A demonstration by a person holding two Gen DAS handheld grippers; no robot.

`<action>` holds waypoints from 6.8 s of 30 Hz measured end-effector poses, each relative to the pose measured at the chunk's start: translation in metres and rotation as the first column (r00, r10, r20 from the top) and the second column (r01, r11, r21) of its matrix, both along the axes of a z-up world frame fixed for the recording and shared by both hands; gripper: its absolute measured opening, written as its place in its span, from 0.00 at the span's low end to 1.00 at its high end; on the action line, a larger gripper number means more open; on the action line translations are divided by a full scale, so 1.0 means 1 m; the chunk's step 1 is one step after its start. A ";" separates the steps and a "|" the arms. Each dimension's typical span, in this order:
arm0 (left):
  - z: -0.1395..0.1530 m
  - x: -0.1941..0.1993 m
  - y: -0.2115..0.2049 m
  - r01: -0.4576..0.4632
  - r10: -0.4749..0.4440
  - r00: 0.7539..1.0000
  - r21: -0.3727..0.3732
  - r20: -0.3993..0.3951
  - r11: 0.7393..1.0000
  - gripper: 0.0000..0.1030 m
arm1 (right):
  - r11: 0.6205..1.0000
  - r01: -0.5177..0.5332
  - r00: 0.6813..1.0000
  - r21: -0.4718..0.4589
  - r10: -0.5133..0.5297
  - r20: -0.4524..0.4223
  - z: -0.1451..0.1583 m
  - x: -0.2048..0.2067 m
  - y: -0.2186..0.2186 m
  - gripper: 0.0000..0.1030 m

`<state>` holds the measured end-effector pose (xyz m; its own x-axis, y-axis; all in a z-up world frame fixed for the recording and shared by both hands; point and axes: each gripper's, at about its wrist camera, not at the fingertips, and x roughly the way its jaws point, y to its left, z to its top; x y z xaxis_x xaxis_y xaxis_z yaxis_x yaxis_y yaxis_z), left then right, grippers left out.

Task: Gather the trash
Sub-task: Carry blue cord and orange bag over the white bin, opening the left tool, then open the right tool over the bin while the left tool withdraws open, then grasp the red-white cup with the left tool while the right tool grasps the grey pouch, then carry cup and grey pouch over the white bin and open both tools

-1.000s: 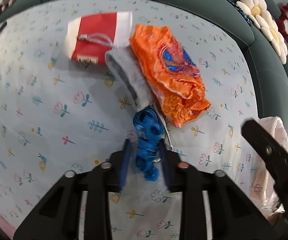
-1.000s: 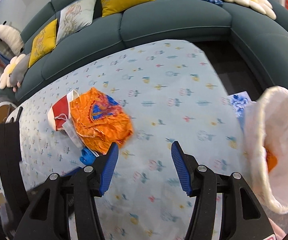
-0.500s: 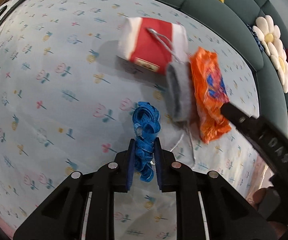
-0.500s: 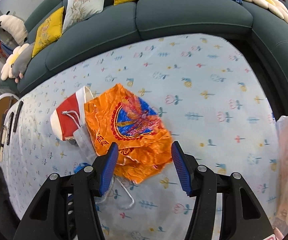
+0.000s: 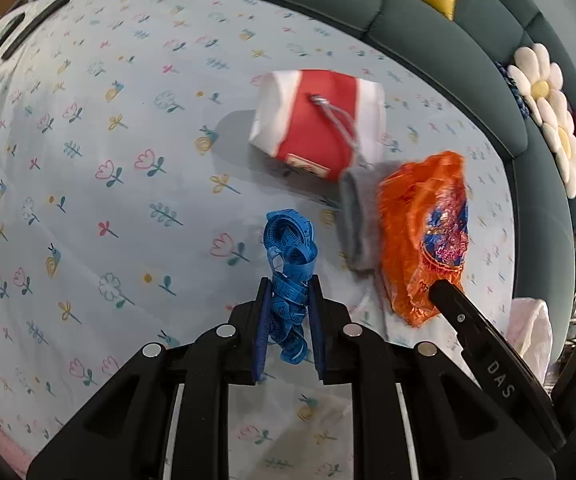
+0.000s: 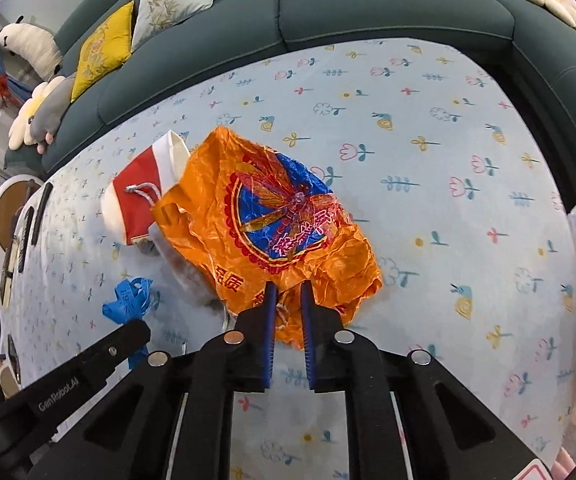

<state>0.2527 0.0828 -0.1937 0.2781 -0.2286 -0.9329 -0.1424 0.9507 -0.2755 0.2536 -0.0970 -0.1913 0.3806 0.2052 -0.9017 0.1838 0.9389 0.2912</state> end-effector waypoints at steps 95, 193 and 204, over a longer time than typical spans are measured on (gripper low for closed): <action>0.121 -0.128 -0.319 0.521 -0.545 0.809 0.160 0.218 0.838 0.54 | 0.869 0.495 0.841 0.017 -0.484 0.240 0.104 -0.236 -0.294 0.34; 0.030 0.059 0.012 0.098 -0.099 0.992 0.006 0.081 0.995 0.17 | 0.997 -0.007 1.000 -0.081 0.007 0.007 0.010 -0.003 0.028 0.11; 0.088 0.015 -0.036 0.170 -0.172 0.971 0.025 0.166 0.985 0.17 | 0.993 0.101 0.986 -0.066 -0.091 0.137 0.082 -0.043 -0.025 0.11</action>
<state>0.2678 0.0471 -0.1053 0.3881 -0.2770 -0.8790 0.0695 0.9598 -0.2718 0.2108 -0.1222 -0.1091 0.5132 0.0977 -0.8527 0.2385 0.9381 0.2510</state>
